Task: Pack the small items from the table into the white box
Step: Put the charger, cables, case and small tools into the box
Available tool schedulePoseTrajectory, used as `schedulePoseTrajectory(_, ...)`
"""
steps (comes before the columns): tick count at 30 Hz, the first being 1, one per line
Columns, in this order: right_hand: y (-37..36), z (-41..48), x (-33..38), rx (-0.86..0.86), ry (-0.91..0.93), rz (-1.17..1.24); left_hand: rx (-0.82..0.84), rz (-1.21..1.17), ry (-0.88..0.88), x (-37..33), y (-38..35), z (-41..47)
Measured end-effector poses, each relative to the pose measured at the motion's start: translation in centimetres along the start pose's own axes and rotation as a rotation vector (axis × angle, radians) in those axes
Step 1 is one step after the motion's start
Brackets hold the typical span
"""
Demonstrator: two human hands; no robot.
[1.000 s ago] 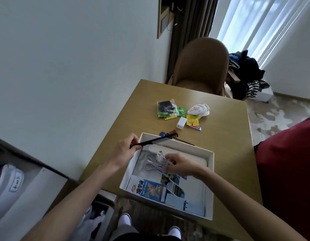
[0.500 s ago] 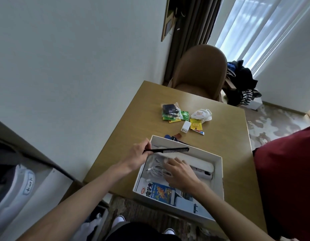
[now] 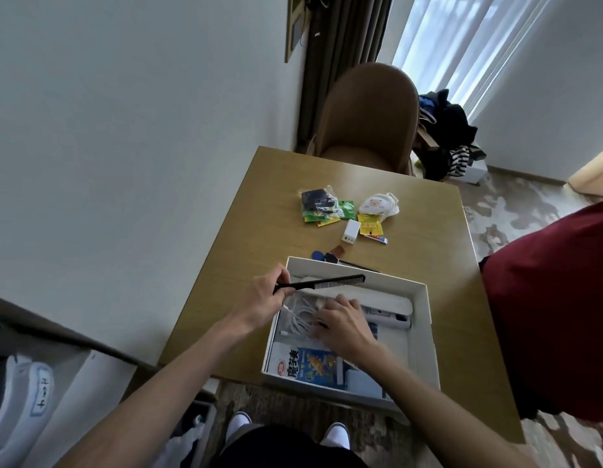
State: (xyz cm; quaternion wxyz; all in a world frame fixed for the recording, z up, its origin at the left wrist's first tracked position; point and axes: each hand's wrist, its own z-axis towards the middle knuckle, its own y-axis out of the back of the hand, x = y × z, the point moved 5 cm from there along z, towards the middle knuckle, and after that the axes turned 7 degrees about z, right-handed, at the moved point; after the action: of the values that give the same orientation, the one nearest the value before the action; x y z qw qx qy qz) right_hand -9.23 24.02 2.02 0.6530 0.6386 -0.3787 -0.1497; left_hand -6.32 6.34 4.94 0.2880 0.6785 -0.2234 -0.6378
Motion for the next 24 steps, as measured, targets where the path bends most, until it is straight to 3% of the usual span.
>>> schedulePoseTrajectory(4,1.0,-0.5,-2.2,-0.084,-0.291,0.362,-0.020,0.022,0.001,-0.1,-0.3,0.4)
schedulePoseTrajectory(9,3.3,-3.1,-6.3,-0.126,-0.428,0.917,-0.053,0.068,-0.017,-0.4,-0.4,0.7)
schedulePoseTrajectory(14,7.1,-4.4,-7.9,-0.326,-0.339,0.859,-0.060,0.138,-0.125,-2.6,-0.9,1.0)
schedulePoseTrajectory(17,8.7,-5.0,-7.3,-0.346,-0.217,0.732,0.036,0.107,-0.158,-4.1,-2.0,0.8)
schedulePoseTrajectory(20,9.2,-5.8,-6.9,-0.218,-0.155,0.485,0.181,0.104,-0.160,-4.8,-3.5,0.1)
schedulePoseTrajectory(24,6.8,-6.7,-6.0,0.070,-0.082,0.448,0.254,0.069,-0.133,-4.7,-4.8,-1.4)
